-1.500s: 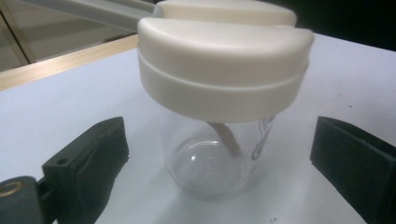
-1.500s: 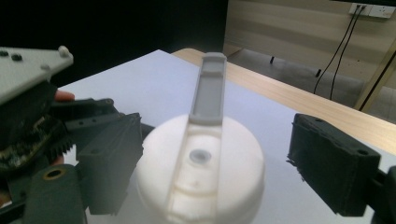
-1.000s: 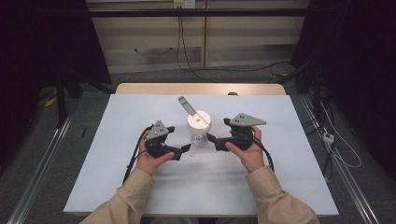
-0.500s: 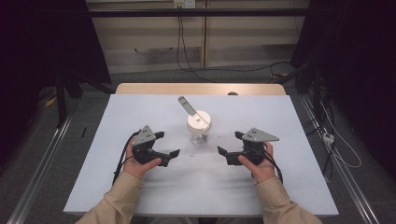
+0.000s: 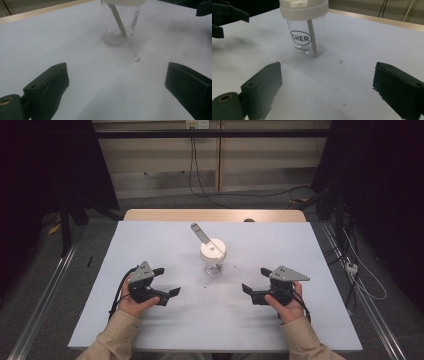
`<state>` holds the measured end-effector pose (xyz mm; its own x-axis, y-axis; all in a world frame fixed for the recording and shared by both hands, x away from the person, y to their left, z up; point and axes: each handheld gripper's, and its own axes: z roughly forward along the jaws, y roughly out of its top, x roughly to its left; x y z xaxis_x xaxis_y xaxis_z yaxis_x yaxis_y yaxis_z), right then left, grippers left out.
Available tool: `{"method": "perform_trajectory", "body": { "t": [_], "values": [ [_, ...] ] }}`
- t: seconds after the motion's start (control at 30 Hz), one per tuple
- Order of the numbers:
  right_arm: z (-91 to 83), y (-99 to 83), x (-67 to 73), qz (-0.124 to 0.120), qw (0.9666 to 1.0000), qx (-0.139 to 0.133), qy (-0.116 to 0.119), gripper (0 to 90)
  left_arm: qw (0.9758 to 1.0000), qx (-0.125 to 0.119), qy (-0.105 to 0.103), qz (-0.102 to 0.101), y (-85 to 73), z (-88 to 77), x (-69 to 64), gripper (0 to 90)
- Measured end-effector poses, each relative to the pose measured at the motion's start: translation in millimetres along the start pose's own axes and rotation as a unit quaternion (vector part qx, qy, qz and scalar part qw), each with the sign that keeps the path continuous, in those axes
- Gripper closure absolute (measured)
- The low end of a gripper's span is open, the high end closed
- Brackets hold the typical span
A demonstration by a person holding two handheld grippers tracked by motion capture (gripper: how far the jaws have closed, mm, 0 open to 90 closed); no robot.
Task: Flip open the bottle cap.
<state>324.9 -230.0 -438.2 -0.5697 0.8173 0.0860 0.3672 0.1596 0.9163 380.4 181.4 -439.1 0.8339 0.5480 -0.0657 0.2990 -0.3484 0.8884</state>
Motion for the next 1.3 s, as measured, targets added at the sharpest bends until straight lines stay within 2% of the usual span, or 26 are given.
{"method": "perform_trajectory", "body": {
  "t": [0.23,0.27,0.77,1.3],
  "values": [
    [-9.2,-7.6,-3.8,0.001,1.0,0.0,-0.009,8.8,1.0,0.001,0.003,-0.006,-5.0,-6.6,1.3,4.7],
    [-10.5,-8.3,-3.9,0.001,1.0,0.0,-0.008,8.8,1.0,0.005,0.004,-0.001,-5.4,-7.6,2.0,4.7],
    [-29.4,-22.1,-10.5,0.006,0.9998,0.005,-0.02,9.0,0.9999,0.011,0.005,-0.004,-12.1,-17.0,4.3,5.0],
    [-36.6,-30.0,-10.7,0.001,0.9997,0.015,-0.019,9.1,0.9997,0.014,0.012,-0.013,-21.6,-30.4,8.6,5.1]
  ]
}}
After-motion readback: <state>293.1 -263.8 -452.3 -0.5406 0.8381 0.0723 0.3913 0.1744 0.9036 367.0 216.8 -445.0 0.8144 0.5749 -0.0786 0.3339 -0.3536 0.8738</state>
